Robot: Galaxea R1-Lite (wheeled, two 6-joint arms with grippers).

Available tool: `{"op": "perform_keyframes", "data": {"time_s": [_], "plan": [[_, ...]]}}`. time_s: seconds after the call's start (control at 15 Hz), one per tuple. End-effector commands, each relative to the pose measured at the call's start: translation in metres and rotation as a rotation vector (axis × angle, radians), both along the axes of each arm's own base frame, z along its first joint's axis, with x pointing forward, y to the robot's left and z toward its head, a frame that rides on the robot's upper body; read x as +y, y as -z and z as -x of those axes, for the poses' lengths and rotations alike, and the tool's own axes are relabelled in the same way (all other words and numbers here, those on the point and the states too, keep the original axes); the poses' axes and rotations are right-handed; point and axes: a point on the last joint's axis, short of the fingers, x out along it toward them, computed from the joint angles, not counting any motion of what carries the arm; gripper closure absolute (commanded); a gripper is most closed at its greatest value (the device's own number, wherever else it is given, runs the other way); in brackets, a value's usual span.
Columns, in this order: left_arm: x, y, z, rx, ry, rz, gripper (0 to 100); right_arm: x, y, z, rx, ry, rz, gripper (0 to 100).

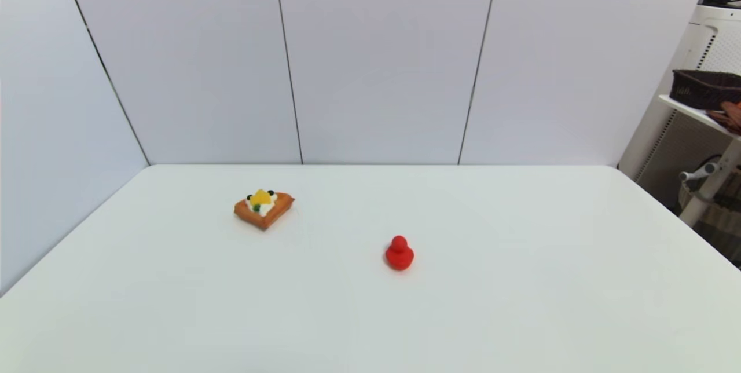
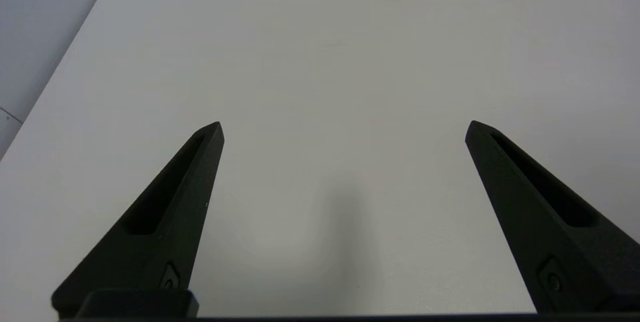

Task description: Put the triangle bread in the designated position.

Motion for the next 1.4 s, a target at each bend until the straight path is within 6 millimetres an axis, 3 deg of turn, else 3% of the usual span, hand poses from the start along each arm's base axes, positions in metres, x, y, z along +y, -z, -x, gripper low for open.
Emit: {"op": "perform_keyframes", "data": {"time_s": [0.07, 0.4, 0.8, 0.93, 1.13, 1.4], "plan": [[-0.001, -0.048, -0.062, 0.225, 0.05, -0.052, 0, 0.0, 0.0, 0.0, 0.001, -0.001, 0.001, 0], [-0.003, -0.086, -0.151, 0.343, 0.191, -0.143, 0, 0.0, 0.0, 0.0, 0.001, -0.001, 0.001, 0], [-0.009, -0.103, -0.236, 0.342, 0.362, -0.205, 0, 0.0, 0.0, 0.0, 0.002, -0.001, 0.001, 0], [-0.012, -0.102, -0.265, 0.341, 0.409, -0.213, 0, 0.0, 0.0, 0.0, 0.002, -0.001, 0.001, 0], [-0.02, -0.097, -0.293, 0.362, 0.472, -0.196, 0, 0.0, 0.0, 0.0, 0.001, -0.001, 0.001, 0], [-0.035, -0.075, -0.335, 0.418, 0.517, -0.193, 0, 0.0, 0.0, 0.0, 0.001, -0.001, 0.001, 0]]}}
